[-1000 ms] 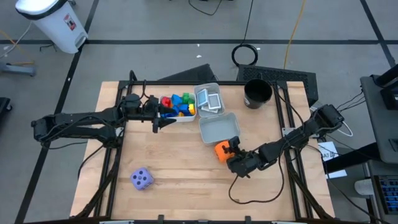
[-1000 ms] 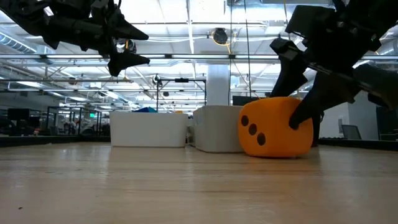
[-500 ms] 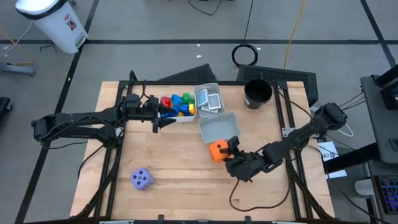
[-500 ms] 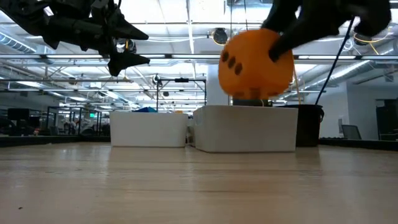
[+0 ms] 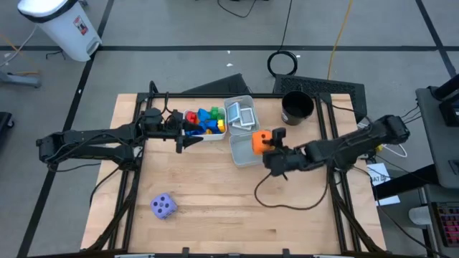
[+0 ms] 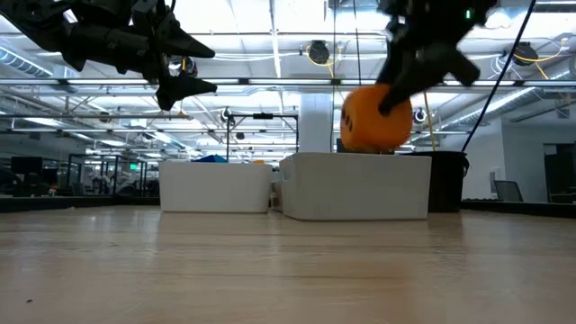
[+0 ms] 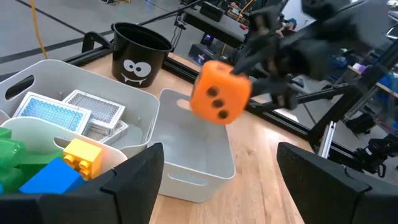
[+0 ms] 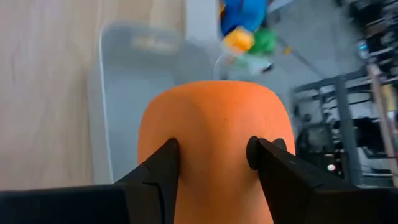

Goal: Pick & Place Toys
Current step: Put the orange dice into the bottom gray bin

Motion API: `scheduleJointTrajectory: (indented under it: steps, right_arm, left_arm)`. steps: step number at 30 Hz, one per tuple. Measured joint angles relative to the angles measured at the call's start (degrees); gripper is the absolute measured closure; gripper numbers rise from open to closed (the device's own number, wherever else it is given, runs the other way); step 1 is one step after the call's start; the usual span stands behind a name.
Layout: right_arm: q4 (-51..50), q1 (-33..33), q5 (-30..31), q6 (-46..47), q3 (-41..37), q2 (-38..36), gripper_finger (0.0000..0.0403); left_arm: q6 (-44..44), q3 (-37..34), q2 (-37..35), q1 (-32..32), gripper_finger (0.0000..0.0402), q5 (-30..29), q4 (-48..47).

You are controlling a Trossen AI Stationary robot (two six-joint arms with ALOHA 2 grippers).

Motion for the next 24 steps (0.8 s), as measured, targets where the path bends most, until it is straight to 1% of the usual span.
scheduleJointTrajectory:
  steps: [3, 7, 10, 15, 20, 24]
  right_arm:
    - [4.9, -3.5, -3.9, -2.9, -4.6, 0.0, 0.0246]
    - [9.4, -7.3, -6.1, -4.9, -10.3, -0.1, 0.0246]
    - [11.2, -8.6, -7.5, -5.0, -12.8, -0.1, 0.0246]
    - [11.8, -9.0, -7.5, -5.4, -15.2, -0.1, 0.0243]
    - [14.3, -8.9, -7.5, -5.5, -15.9, -0.1, 0.0220]
    - [15.3, -8.9, -7.3, -4.2, -15.9, -0.1, 0.0187]
  left_arm:
    - [0.0, 0.0, 0.0, 0.0, 0.0082, 0.0, 0.0]
    - [0.1, 0.0, 0.0, 0.0, 0.0082, 0.0, 0.0]
    - [0.1, 0.0, 0.0, 0.0, 0.0082, 0.0, 0.0]
    - [0.1, 0.0, 0.0, 0.0, 0.0082, 0.0, 0.0]
    - [0.1, 0.0, 0.0, 0.0, 0.0082, 0.0, 0.0]
    - [0.1, 0.0, 0.0, 0.0, 0.0082, 0.0, 0.0]
